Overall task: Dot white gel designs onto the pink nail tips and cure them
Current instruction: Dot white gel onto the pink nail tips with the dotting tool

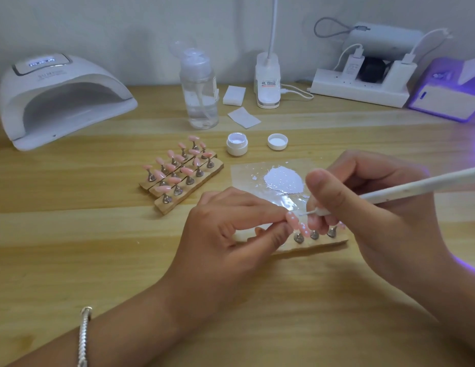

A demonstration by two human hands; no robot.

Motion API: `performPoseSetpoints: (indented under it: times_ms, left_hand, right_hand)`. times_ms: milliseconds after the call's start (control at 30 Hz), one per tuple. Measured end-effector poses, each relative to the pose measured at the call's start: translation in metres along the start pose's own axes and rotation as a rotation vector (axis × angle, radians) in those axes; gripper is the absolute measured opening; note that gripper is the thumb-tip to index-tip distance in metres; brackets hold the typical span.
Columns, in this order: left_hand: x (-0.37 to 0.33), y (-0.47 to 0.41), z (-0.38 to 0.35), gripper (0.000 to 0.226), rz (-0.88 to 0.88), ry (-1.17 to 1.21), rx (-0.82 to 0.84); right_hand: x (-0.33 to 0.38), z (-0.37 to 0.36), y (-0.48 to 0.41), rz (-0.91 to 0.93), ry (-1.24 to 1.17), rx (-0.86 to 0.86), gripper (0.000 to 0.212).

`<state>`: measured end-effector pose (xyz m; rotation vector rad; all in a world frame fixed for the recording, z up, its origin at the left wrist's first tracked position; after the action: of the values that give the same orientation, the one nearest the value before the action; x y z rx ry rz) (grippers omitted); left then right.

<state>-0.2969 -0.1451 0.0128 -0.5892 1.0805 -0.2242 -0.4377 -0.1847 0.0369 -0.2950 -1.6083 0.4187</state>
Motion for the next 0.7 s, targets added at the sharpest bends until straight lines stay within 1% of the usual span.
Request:
performPoseSetpoints:
  times_ms: [267,400,533,700]
  left_hand:
    - [-0.0008,-0.0001,-0.0004,0.005,-0.006,0.019,0.002]
    - [-0.0005,-0.0003,-0.0001,0.012,-0.017,0.011,0.0]
    - [-0.001,-0.0003,-0.0001,0.005,-0.021,0.019,0.004]
    - [-0.0022,-0.0004,0.0,0.007,-0.03,0.023,0.007]
  right_hand:
    - [-0.001,-0.0013,0.0037,-0.012,0.026,-0.016,0.033]
    - [-0.0001,-0.0027,0.0038,0.008,0.041,-0.003,0.032]
    - [0.0002,-0.0033,0.0038,0.024,0.027,0.002,0.03]
    - [-0.0005,-0.0032,0.0035,0.035,0.034,0.008,0.032]
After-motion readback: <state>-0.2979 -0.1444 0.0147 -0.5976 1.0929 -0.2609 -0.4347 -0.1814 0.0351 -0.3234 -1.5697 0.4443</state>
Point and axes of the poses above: each hand's wrist, its own y-axis away from the middle knuckle, its own z-axis out of the back of the hand, x = y × z, the point moved 9 cm from there along -y, towards the middle knuckle, and after that the axes turned 12 degrees about -x, right-handed, at the moved point
